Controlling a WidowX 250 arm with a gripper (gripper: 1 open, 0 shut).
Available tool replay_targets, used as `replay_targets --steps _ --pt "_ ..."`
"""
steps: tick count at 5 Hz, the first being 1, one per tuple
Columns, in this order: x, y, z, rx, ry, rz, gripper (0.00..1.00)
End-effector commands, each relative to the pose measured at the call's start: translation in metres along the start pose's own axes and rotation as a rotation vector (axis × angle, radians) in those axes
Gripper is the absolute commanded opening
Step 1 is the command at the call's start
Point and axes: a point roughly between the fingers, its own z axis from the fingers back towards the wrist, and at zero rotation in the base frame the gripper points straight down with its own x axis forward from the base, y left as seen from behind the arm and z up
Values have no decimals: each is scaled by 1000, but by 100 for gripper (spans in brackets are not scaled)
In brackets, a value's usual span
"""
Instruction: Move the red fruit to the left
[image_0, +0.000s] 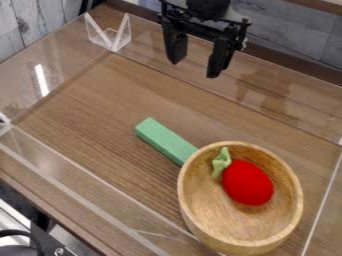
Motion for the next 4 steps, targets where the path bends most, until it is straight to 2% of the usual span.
replay_targets --steps 1,2,4 --pt "-14 -10 -10 -6 31 -92 100" --pt "-33 -36 -15 -2 54 -279 100" --pt "-81 -114 -39 17 51 -533 100"
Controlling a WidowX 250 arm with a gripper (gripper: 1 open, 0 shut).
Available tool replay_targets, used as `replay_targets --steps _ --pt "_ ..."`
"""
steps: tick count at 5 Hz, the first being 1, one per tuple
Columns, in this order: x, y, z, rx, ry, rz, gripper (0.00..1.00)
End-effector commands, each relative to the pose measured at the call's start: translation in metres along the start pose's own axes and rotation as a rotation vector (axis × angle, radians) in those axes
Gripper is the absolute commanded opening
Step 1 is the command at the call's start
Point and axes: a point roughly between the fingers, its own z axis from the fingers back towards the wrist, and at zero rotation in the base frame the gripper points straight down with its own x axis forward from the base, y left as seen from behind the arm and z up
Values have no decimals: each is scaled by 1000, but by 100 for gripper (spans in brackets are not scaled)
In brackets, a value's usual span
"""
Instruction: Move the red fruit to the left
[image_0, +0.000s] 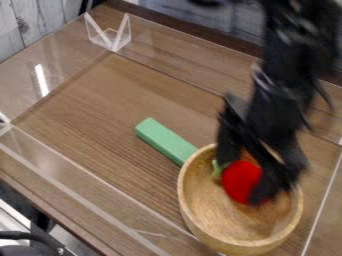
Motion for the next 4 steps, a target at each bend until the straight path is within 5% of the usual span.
replay_targets --steps 1,2,4 --pt "-4 6 8 19 -63 -35 100" --pt "-10 16 11 41 -82 -13 100" --pt "-10 26 9 106 -141 -128 100"
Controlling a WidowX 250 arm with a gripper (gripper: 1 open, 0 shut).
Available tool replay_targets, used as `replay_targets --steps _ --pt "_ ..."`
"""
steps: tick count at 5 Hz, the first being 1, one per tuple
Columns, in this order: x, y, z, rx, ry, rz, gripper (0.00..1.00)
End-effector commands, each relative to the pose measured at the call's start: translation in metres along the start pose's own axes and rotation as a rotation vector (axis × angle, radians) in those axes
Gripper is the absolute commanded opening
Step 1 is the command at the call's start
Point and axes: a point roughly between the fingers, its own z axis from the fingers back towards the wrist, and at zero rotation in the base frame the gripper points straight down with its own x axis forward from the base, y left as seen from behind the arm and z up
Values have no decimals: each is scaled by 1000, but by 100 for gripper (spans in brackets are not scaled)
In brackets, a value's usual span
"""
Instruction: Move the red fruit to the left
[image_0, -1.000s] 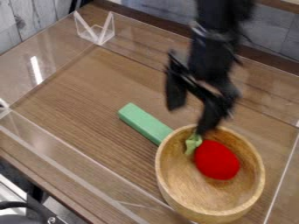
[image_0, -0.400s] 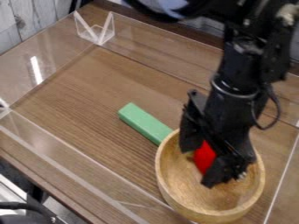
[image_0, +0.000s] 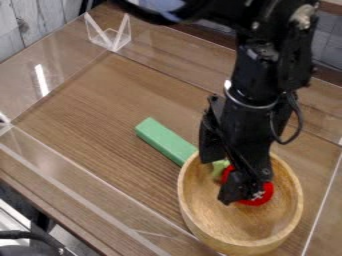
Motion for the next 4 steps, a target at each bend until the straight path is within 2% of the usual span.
replay_targets --steps 1,3,4 --pt "6 1 9 37 -58 -72 100" --pt "10 -6 -9 68 -94 -10 100" --pt "17 -3 -11 62 -108 -55 100"
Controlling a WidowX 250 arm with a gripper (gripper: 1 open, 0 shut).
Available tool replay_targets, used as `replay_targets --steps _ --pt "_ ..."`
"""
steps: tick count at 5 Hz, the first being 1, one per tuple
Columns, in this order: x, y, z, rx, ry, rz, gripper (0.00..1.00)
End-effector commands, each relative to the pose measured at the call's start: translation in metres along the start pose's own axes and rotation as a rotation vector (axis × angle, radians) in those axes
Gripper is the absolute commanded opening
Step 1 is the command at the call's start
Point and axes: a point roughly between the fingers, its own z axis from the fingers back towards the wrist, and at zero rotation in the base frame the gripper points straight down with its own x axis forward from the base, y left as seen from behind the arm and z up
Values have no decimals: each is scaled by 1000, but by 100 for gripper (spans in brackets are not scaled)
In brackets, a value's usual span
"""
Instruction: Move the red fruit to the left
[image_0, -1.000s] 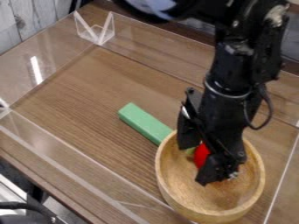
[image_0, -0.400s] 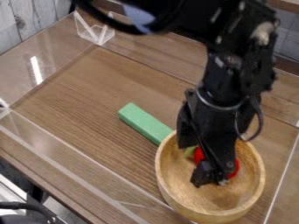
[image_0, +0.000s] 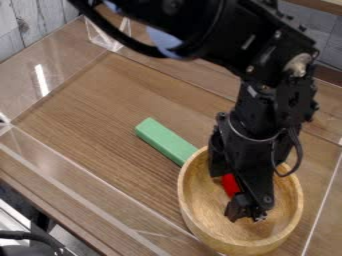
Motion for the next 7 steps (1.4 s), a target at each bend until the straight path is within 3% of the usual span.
replay_targets --steps 1,3,4,5,7 --pt "14 10 8 4 -45 -37 100" --pt "2 19 11 23 -59 41 100" --pt "9 21 34 33 -65 87 100" --pt "15 19 43 31 -68 103 100" --pt "6 17 28 9 -80 47 100"
